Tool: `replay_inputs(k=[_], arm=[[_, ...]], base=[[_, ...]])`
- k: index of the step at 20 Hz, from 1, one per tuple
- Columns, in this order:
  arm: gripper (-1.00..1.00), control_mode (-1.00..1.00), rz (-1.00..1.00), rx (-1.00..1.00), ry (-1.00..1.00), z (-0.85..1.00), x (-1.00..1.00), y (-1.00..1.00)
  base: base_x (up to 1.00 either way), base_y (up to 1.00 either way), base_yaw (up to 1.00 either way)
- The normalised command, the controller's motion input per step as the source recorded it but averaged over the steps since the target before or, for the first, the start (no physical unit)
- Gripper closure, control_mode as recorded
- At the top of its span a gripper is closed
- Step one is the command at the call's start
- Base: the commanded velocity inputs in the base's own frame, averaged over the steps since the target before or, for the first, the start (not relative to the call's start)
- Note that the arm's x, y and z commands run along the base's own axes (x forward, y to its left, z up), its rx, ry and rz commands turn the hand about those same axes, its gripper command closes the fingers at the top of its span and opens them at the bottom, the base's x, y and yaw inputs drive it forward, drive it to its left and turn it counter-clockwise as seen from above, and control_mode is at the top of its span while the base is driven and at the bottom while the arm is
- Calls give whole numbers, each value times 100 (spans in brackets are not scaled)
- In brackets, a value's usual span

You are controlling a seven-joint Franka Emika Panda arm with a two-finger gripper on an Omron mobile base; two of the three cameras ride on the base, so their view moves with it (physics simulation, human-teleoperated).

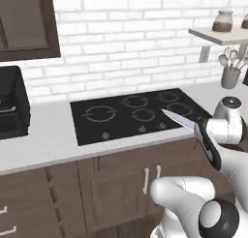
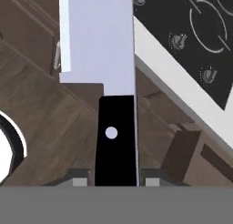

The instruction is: Pick up the knife from the drawer and place it on the cutting board. Then place the meat from the plate to the cutting board.

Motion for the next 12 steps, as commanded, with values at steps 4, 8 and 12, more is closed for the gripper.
replay_inputs(k=[4, 8, 12], arm=[[100, 100, 0, 0, 0, 0, 0, 0], [100, 100, 0, 0, 0, 0, 0, 0], [100, 100, 0, 0, 0, 0, 0, 0]], base=[[-50, 73, 69], [-41, 66, 72], [-20, 60, 71]])
